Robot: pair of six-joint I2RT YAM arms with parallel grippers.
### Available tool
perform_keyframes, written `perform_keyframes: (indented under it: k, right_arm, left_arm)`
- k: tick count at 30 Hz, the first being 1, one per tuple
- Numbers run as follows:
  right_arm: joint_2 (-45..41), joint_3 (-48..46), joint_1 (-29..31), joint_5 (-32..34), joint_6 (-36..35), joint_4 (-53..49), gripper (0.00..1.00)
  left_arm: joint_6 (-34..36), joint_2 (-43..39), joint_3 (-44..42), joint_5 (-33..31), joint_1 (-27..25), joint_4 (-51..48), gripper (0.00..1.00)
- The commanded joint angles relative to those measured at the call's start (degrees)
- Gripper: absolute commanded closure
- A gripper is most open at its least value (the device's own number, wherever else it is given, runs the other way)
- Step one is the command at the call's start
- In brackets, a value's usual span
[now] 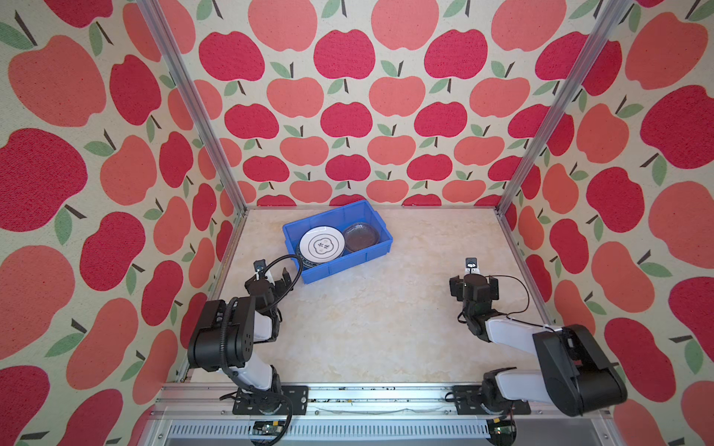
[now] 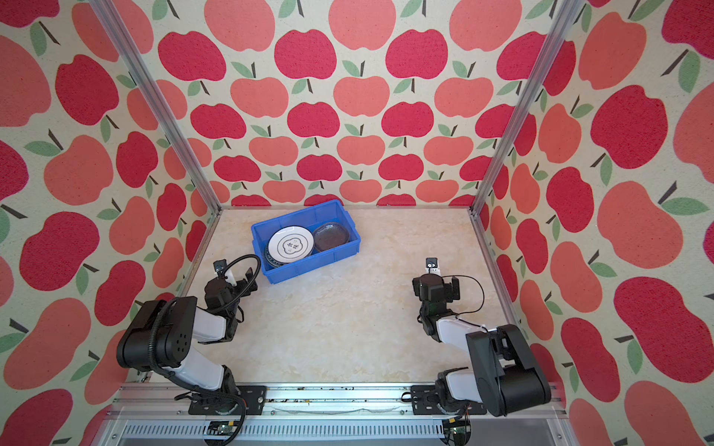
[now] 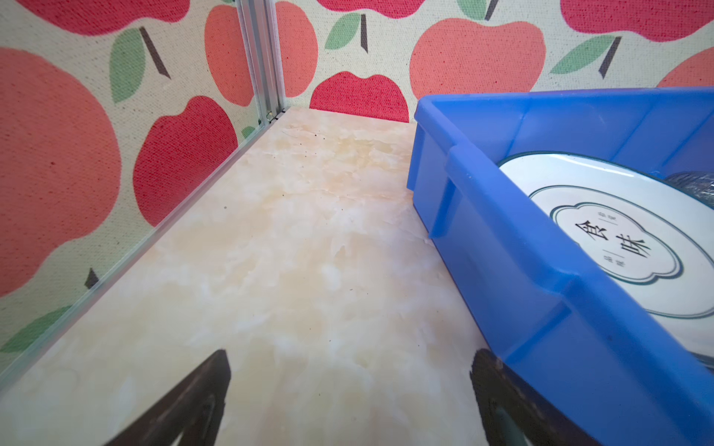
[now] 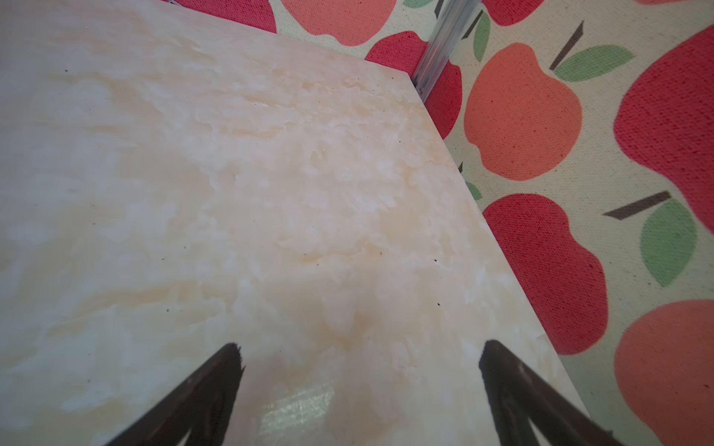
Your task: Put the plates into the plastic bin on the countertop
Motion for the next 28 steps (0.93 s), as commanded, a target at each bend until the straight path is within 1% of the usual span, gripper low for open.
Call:
perform_keyframes:
  k: [1,2,3,4,5,6,7,8,9,10,11,12,13,15,17,18,19,20,22,28]
  right_arm:
    - [7.87,1.80,-2.97,-6.27,-5.85,18.75,0.01]
    - [9.98,2.34,-5.28,-7.88,-3.97,20.05,0.01]
    - [7.70,3.28,-7.48,-11.48,-0.85,12.86,0.01]
    - [5.53,4.02,-10.84,-18.35,2.77,7.44,0.00]
    - [8.06,2.39,-14.05,-24.86,4.55,13.21,0.01]
    - [11.92,0.22,-15.30,-27.93,4.37,24.05,0.00]
    - [11.28,-1.42,-14.79,-28.57,3.61,24.31,0.00]
    - [9.15,-0.05,-14.43,-27.39,3.51,19.64,0.00]
    - [9.09,2.19,-14.26,-25.67,3.90,14.88,0.00]
    - [9.54,2.11,-13.42,-24.73,3.16,14.78,0.00]
    - [10.31,1.06,-12.34,-22.31,2.19,18.35,0.00]
    - [11.13,0.79,-11.69,-20.58,1.64,20.68,0.00]
    - [10.97,0.70,-11.31,-19.66,1.42,20.73,0.00]
    - [11.17,0.96,-11.49,-18.99,2.02,20.42,0.00]
    - [11.07,0.34,-10.44,-18.53,0.82,21.27,0.00]
    - [11.62,0.01,-10.04,-18.76,-0.05,22.98,0.01]
    - [11.56,0.79,-10.30,-19.65,0.16,21.92,0.00]
    - [11.09,1.65,-11.25,-21.48,0.81,18.57,0.00]
    - [10.79,3.32,-14.21,-31.02,1.85,14.70,0.00]
    - [10.41,2.55,-14.16,-31.16,1.90,15.87,0.00]
  left_arm:
    - [0.66,-0.74,-0.11,0.82,0.17,0.11,0.01]
    - [0.66,-0.27,-0.11,0.77,0.17,0.82,0.01]
    - [1.15,0.60,-0.17,0.69,0.17,2.62,0.01]
    - [1.27,0.94,-0.28,0.67,0.13,3.33,0.01]
    - [1.06,0.23,-0.16,0.68,0.15,1.88,0.01]
    - [0.88,-0.06,0.16,0.66,0.18,0.68,0.01]
    - [1.04,0.23,0.65,0.72,0.25,0.39,0.01]
    - [1.18,0.66,1.65,0.67,0.23,-0.65,0.01]
    - [0.90,0.28,2.64,0.60,0.39,-3.73,0.01]
    - [0.36,-0.28,6.03,0.10,0.50,-9.26,0.01]
    - [0.41,-0.70,7.02,-0.45,0.09,-11.88,0.01]
    - [0.62,-0.43,6.98,-0.48,0.08,-11.14,0.01]
    - [0.94,0.23,6.46,-0.57,0.03,-9.00,0.01]
    - [0.58,-0.26,6.55,-0.91,0.01,-10.02,0.01]
    - [0.74,0.15,6.41,-0.93,0.00,-9.04,0.01]
    - [0.66,-0.02,6.44,-0.93,-0.02,-9.48,0.01]
    - [0.64,-0.03,6.50,-0.94,-0.05,-9.54,0.01]
    - [0.65,0.12,6.50,-1.01,0.03,-9.35,0.01]
    - [0.66,0.00,6.48,-1.01,0.00,-9.49,0.01]
    - [0.66,-0.03,6.41,-1.06,0.00,-9.37,0.01]
